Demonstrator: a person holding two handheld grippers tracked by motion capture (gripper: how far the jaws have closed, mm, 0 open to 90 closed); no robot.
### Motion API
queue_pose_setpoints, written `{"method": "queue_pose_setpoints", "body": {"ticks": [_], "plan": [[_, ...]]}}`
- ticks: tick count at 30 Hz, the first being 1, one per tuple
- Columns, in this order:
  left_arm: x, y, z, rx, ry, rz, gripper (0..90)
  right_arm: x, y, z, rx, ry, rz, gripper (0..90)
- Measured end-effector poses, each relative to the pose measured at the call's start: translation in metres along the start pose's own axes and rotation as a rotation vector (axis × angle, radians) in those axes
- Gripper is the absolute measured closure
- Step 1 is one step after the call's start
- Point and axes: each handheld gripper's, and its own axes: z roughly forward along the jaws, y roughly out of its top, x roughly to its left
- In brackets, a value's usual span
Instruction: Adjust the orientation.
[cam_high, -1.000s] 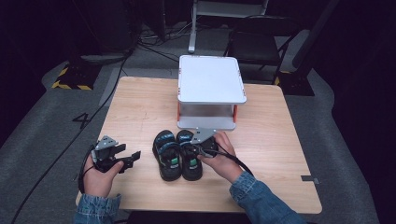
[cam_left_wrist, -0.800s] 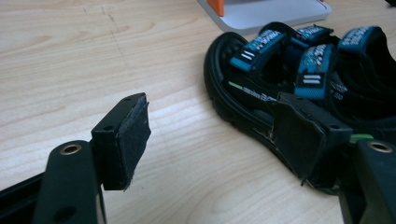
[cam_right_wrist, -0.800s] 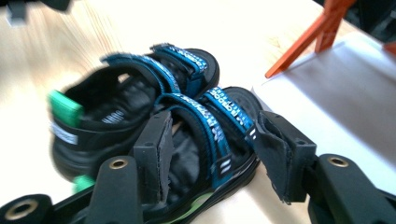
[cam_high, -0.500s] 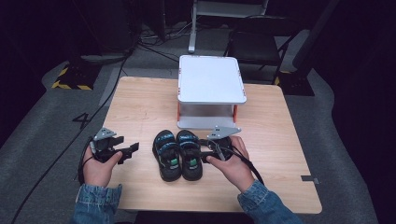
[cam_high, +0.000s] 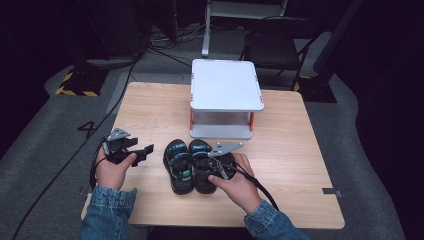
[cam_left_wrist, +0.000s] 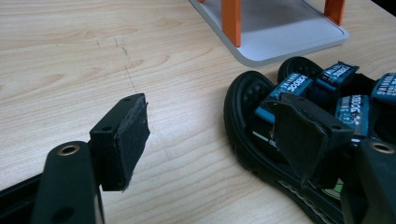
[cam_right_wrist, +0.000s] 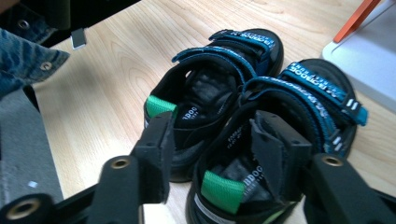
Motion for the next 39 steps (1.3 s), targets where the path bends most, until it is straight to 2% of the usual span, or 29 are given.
{"method": "queue_pose_setpoints", "body": {"ticks": [2,3,7,12,18,23,26,28,32,33,34,36,39], "plan": [[0.000,0.000,0.001,0.008,0.008,0.005,27.5,-0.001,0.000,0.001,-0.002,0.009,0.017,51.5],[0.001,0.000,0.002,0.008,0.011,0.009,27.5,-0.002,0.001,0.003,-0.009,0.018,0.057,51.5],[0.002,-0.001,0.000,0.011,0.023,0.012,27.4,-0.004,0.001,0.008,0.013,-0.020,0.070,51.8],[0.002,-0.003,-0.002,0.008,0.031,0.007,27.4,-0.004,0.003,0.015,0.018,0.027,0.123,51.2],[0.002,-0.005,-0.003,0.015,0.032,0.010,27.4,-0.004,0.008,0.028,0.044,0.012,0.130,49.2],[0.002,-0.007,-0.002,0.020,0.029,0.010,27.4,-0.004,0.015,0.033,0.056,0.025,0.157,49.1],[0.001,-0.007,-0.002,0.023,0.024,0.009,27.4,-0.008,0.016,0.031,0.032,0.011,0.182,50.1],[0.001,-0.007,-0.002,0.022,0.027,0.009,27.4,-0.011,0.015,0.032,0.019,0.032,0.223,50.8],[-0.001,-0.008,0.001,0.030,0.023,0.015,27.4,-0.006,0.017,0.036,0.028,0.001,0.203,51.1],[-0.001,-0.008,0.002,0.032,0.021,0.018,27.4,0.003,0.019,0.039,0.051,-0.065,0.133,50.1],[-0.001,-0.008,0.002,0.033,0.018,0.021,27.4,0.007,0.018,0.039,0.057,-0.087,0.106,49.1],[-0.001,-0.008,0.002,0.034,0.021,0.018,27.4,0.010,0.018,0.040,0.056,-0.114,0.094,48.8],[-0.001,-0.009,0.003,0.034,0.017,0.016,27.4,0.012,0.015,0.040,0.064,-0.140,0.104,49.2]]}}
